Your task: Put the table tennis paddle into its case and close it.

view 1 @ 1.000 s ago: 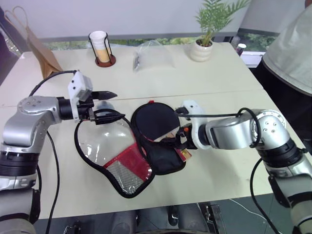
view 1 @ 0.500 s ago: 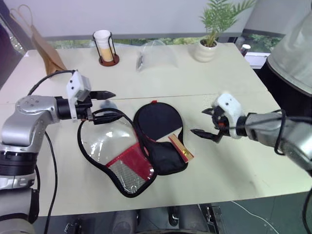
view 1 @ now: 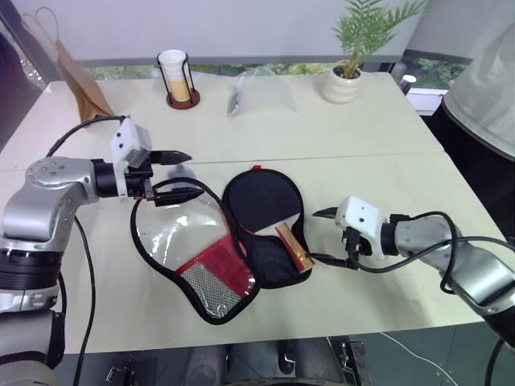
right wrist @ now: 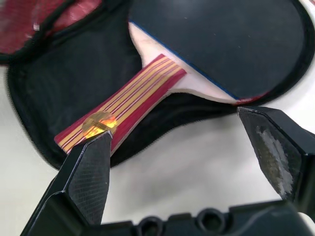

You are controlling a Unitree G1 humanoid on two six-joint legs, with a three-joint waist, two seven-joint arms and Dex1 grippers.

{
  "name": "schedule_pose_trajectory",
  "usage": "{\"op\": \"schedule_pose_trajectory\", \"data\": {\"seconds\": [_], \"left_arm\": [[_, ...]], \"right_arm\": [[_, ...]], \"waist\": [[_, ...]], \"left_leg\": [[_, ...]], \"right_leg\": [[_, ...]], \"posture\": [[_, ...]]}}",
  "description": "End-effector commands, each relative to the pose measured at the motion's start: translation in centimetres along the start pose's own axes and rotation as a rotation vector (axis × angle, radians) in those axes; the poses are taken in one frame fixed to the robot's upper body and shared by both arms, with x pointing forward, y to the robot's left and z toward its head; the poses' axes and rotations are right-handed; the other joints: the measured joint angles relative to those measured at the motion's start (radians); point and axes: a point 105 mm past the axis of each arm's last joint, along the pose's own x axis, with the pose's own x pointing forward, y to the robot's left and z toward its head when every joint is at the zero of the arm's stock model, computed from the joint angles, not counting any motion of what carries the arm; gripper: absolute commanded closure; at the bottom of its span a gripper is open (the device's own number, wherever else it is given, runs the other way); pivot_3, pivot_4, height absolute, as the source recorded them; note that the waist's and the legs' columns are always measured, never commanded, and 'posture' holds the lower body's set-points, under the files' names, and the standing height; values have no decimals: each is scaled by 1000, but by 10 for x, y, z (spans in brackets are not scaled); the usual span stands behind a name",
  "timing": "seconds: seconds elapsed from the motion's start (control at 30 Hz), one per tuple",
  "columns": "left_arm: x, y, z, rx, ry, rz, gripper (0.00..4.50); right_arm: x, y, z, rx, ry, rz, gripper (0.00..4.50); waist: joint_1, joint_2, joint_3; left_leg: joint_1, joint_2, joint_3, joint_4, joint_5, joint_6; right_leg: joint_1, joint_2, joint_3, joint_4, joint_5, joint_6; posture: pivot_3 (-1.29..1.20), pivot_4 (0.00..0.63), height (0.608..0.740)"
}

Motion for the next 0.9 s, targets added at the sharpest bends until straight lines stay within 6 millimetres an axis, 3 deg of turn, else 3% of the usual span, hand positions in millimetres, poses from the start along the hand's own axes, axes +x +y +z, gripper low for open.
{"op": "schedule_pose_trajectory", "data": {"seconds": [0.03,0.37,0.5,0.7,0.9], "left_arm": [[-1,0,14,54,-18,1,0],[0,-3,14,54,-16,-7,0],[-10,-3,15,60,2,4,0],[-43,0,14,47,79,15,0],[-87,9,2,28,201,54,0]], "right_arm": [[-3,-2,11,-31,-24,-19,24],[6,14,11,-37,-21,31,24],[14,17,15,-38,-35,39,24],[3,-5,24,-65,-48,9,24],[-9,-32,50,-71,-136,0,24]], "waist": [[0,0,0],[-1,0,0],[-2,0,0],[-4,0,0],[-4,0,0]], "left_leg": [[0,0,0,0,0,0],[1,0,0,0,0,0],[1,0,-1,0,0,0],[1,0,-1,0,0,0],[2,0,0,0,0,0]], "right_leg": [[0,0,0,0,0,0],[1,0,0,0,0,1],[1,0,0,1,0,1],[1,0,0,1,-1,-1],[0,0,0,1,-1,-2]], "posture": [[0,150,740],[0,150,740],[0,150,740],[0,150,740],[0,150,740]]}}
